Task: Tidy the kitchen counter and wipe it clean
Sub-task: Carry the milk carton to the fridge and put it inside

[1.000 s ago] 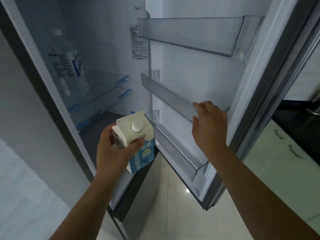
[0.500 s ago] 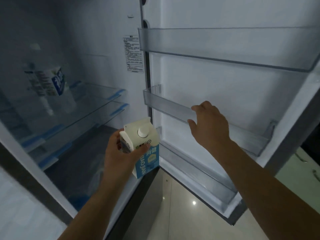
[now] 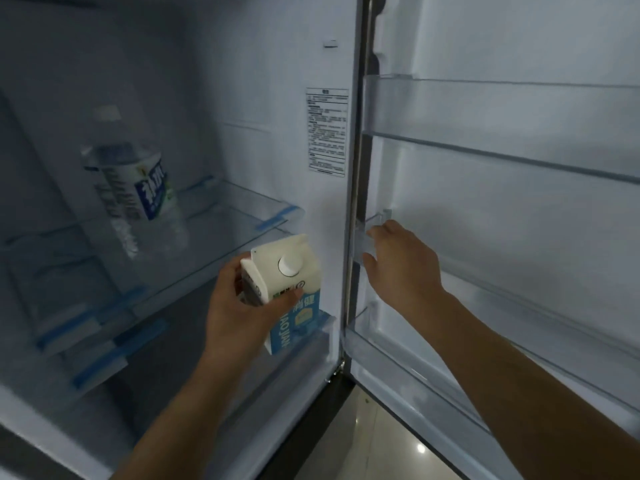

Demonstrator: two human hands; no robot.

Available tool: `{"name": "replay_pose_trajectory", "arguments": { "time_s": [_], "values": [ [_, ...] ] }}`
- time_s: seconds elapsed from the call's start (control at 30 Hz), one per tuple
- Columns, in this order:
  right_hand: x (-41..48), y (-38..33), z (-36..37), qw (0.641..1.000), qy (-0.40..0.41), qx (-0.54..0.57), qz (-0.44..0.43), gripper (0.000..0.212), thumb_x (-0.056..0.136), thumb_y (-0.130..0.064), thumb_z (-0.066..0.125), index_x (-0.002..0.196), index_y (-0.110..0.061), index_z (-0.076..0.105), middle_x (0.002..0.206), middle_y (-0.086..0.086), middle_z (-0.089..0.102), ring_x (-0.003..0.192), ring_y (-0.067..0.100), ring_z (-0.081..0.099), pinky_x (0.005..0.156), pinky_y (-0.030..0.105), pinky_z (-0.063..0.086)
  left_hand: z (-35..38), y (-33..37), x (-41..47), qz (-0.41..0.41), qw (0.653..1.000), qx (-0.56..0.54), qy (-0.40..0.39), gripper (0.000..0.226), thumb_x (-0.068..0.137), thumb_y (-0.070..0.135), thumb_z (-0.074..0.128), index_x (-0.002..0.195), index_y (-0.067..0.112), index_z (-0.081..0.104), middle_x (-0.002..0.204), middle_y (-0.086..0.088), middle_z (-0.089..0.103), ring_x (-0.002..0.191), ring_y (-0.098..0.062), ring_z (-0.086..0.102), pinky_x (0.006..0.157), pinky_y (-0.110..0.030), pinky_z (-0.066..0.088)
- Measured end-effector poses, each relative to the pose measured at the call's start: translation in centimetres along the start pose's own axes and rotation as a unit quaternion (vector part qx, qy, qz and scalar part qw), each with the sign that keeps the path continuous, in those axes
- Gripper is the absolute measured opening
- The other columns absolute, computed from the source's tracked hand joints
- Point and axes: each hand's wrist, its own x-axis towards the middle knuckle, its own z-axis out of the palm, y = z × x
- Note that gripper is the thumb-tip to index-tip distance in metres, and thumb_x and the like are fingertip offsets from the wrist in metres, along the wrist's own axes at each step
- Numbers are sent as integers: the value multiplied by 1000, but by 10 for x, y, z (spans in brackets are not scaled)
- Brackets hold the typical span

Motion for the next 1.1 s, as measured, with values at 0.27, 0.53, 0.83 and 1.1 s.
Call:
{"name": "replay_pose_trajectory", "arguments": {
  "time_s": [0.27,0.53,0.83,1.1],
  "values": [
    [43,-48,26,976,19,124,-179,36,86,-28,60,116,-10,57,112,11,60,99,30,57,78,38,48,-32,20,20,17,990,62,126,56,63,18,83,103,37,49,103,15,59,93,-3,59,65,-14,47],
    [93,-97,92,904,-130,250,-321,51,86,-38,59,126,-8,50,127,10,51,114,26,50,90,35,44,-78,40,27,24,958,106,264,53,61,21,84,102,31,50,100,12,61,93,-6,60,77,-29,51],
    [129,-138,148,891,-144,261,-342,47,91,-39,50,124,-6,53,126,12,51,115,28,48,93,34,41,-110,35,56,15,909,108,403,58,64,16,81,113,29,52,112,4,62,101,-14,60,88,-42,53],
    [124,-141,170,901,-58,292,-314,47,84,-46,40,102,-11,68,103,11,66,96,32,61,76,39,48,-119,6,83,10,880,80,468,74,62,16,83,128,19,48,122,1,60,102,-11,60,81,-29,54]
  ]
}}
